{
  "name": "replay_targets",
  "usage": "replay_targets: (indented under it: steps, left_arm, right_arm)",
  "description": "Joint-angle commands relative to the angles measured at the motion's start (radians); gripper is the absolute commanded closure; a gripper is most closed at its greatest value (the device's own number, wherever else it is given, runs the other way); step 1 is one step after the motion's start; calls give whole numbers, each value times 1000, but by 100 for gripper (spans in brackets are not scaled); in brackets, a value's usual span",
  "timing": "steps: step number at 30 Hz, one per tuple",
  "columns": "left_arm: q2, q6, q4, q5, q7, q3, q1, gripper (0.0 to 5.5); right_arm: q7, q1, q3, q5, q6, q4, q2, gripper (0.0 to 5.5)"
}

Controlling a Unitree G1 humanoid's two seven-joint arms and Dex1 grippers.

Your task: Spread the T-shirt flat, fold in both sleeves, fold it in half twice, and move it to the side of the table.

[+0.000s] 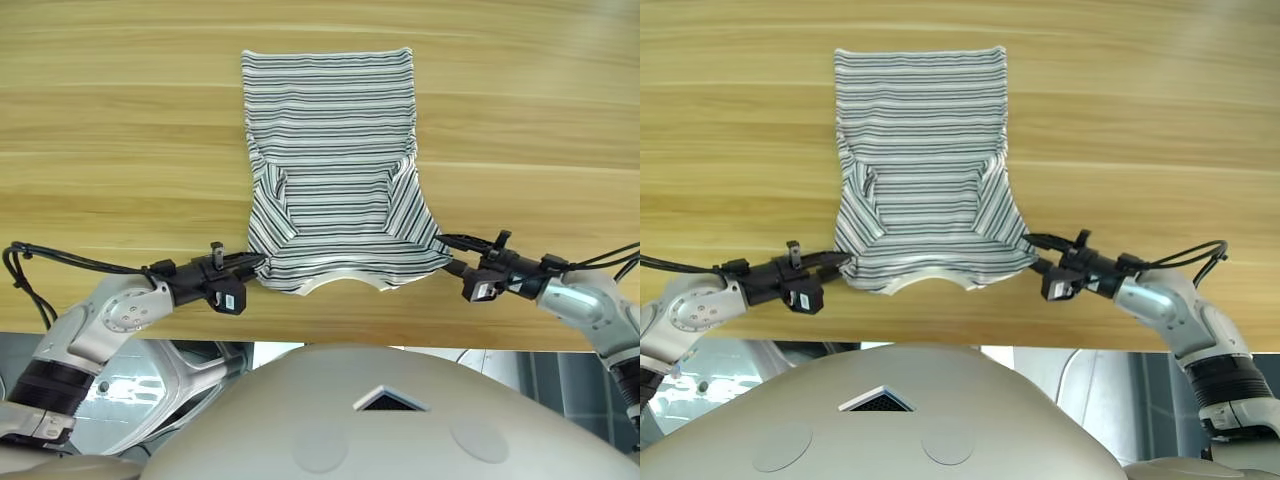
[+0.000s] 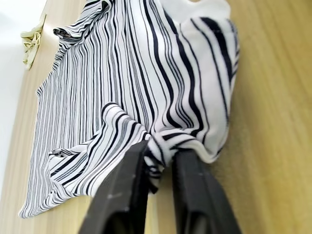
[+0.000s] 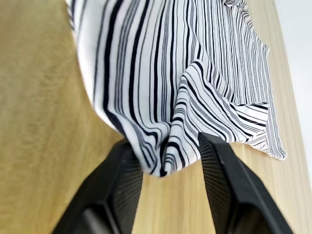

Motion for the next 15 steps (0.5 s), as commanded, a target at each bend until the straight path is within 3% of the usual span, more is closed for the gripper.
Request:
replay_targets:
  steps: [1, 11, 15]
  left_arm:
    - [15, 18, 31, 51, -27, -25, 28, 547]
    - [-2, 17, 64, 51, -6, -23, 2, 548]
    - [-6, 16, 72, 51, -4, -25, -12, 548]
  right_arm:
    - [27, -2, 29, -31, 26, 38, 10, 354]
    - [23, -23, 45, -27, 11, 42, 20, 544]
    - [19, -15, 45, -29, 12, 41, 19, 550]
